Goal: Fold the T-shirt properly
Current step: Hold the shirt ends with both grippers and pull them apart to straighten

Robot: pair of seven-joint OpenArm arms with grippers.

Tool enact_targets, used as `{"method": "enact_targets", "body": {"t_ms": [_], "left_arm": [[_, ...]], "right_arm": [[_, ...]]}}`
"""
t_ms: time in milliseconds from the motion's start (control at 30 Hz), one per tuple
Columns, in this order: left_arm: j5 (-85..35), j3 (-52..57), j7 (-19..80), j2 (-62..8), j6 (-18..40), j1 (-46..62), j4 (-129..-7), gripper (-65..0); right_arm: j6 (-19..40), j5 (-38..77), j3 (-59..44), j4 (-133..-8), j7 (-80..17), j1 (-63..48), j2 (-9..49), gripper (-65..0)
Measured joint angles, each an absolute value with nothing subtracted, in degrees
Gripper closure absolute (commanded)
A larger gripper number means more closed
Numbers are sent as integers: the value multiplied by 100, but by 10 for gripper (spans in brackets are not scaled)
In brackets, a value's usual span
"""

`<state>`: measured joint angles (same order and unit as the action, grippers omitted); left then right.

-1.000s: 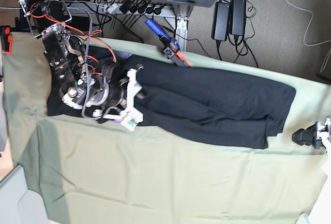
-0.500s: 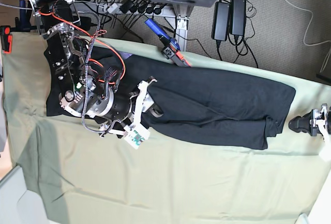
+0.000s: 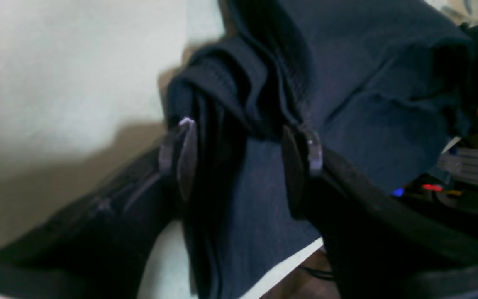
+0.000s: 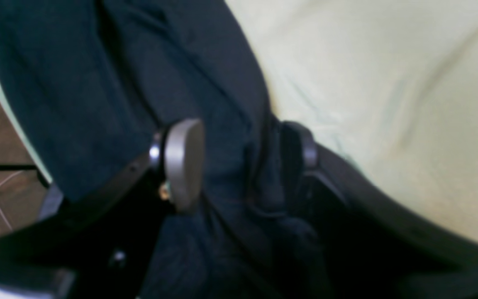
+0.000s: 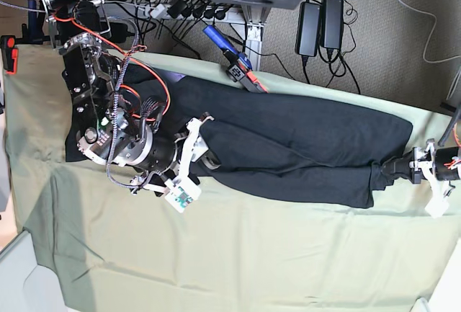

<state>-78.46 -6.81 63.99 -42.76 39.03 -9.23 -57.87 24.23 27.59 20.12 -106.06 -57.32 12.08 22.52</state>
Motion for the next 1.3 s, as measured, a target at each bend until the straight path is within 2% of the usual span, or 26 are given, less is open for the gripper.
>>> {"method": "enact_targets", "body": {"t_ms": [933,1000,1067,1167,1300], "left_arm": [[-8300,-679,6665,-3931,3900,-934,-5771,-351],[-8302,-679,6665,-3885,3900,-934,-5771,-279],[-8298,-679,6665,-3839,3903,-934,-5771,-155],[-8298,-679,6665,-3824,3900,-937,-5771,-7],[-8086,-679,6593,-3824,3903,-941,-5771,0]], "right_arm": [[2423,2759,1981,-10606,-5732,1205,2252,-304],[2425,2759,1981,-10606,-5732,1205,2252,-303],[2425,2759,1981,-10606,-5732,1199,2250,-303],[2423,2757,1981,-10606,-5736,1188,2252,-303],[2423,2759,1977,-10606,-5732,1188,2250,-303]]}}
